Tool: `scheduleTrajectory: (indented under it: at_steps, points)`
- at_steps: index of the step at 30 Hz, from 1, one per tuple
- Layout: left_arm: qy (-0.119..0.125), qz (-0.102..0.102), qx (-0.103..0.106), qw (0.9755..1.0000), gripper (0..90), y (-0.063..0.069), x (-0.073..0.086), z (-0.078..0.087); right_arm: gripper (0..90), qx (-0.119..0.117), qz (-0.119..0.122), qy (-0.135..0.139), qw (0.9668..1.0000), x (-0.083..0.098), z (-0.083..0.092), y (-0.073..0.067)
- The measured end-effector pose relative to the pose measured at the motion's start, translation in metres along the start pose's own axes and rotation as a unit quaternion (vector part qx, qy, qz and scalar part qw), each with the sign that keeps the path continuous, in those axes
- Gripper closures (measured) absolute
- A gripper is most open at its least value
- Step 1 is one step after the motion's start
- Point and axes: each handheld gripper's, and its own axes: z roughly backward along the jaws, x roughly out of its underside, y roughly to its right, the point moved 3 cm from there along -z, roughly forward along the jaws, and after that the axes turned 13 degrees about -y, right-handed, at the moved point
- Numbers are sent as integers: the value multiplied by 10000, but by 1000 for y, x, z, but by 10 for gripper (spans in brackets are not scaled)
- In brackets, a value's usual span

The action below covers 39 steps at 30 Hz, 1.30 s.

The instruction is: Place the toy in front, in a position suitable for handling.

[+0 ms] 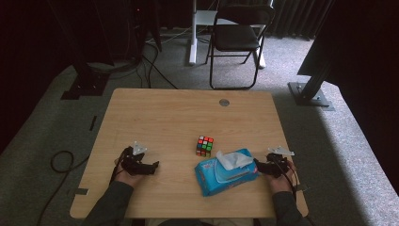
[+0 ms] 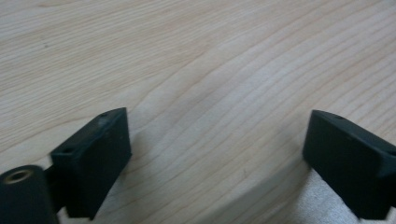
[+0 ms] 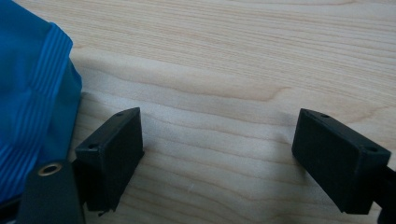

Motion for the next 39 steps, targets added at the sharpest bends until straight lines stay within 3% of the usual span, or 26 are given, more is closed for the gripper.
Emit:
scheduleTrajectory:
  at_steps: [11, 16, 20, 25, 35, 39]
  points:
    - [-37, 108, -62, 9999, 175, 0, -1, 0, 153, -34, 61, -7, 10000, -1, 0, 1]
    - [-104, 223, -119, 9996, 299, -2, -2, 4, 164, -37, 62, -15, 10000, 0, 0, 0]
    - [-158, 270, 84, 9995, 399, 0, -5, 7, 174, -28, 49, -37, 10000, 0, 1, -1]
    - [-60, -137, 168, 9997, 403, 17, -17, 11, 174, -32, 46, 9, 10000, 1, 1, -1]
    - [209, -345, 472, 9981, 341, 42, -44, 9, 174, -34, 47, 20, 10000, 2, 1, -1]
    - [363, -504, 687, 9957, 323, 58, -64, 9, 174, -36, 49, 18, 10000, 1, 1, -1]
